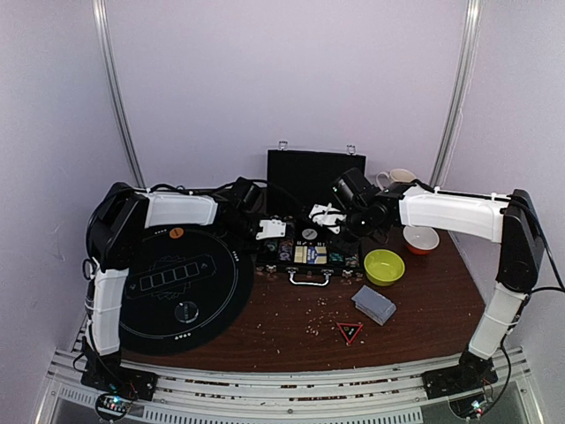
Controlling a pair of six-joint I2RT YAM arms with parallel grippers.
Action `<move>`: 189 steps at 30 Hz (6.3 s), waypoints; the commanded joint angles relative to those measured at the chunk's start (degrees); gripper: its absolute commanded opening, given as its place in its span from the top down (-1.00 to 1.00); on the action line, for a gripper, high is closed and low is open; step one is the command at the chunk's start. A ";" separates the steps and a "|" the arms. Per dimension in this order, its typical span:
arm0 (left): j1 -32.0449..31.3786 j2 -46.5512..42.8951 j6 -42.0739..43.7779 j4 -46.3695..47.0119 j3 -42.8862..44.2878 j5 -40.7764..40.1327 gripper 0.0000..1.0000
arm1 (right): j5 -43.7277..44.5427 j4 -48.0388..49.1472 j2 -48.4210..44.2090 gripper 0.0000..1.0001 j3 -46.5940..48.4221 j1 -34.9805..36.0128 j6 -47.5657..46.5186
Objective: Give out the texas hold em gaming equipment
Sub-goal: Pick up the pile of poker chips from the chip case, then adjust the poker chips pile on the poker table mat.
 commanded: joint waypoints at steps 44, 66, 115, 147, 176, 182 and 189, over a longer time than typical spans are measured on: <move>-0.03 -4.16 1.06 4.22 -3.91 1.91 -0.04 | 2.02 -2.19 -1.51 -0.01 -1.40 0.71 1.60; 0.10 1.94 0.36 1.01 -0.06 -1.00 0.10 | 2.55 -2.39 -1.78 -0.01 -1.44 0.91 1.88; 41.01 -57.34 -86.40 3.09 -41.34 11.21 1.00 | -3.19 7.95 -10.83 -0.08 -3.10 1.54 7.38; 54.26 -24.63 -61.53 -17.04 -27.01 -17.62 1.00 | -5.11 11.11 -17.51 -0.15 -11.30 1.57 2.37; 55.74 -23.65 -59.73 -15.76 -32.47 -10.60 0.89 | -3.78 12.08 -17.74 -0.21 -11.40 1.49 0.58; 55.77 -26.19 -60.21 -16.57 -31.81 -8.61 1.00 | -4.60 12.38 -17.69 -0.22 -10.56 1.51 1.58; 53.58 -28.98 -58.66 -20.15 -28.16 -18.33 1.00 | -17.57 13.44 -10.95 -0.21 -2.10 2.25 16.95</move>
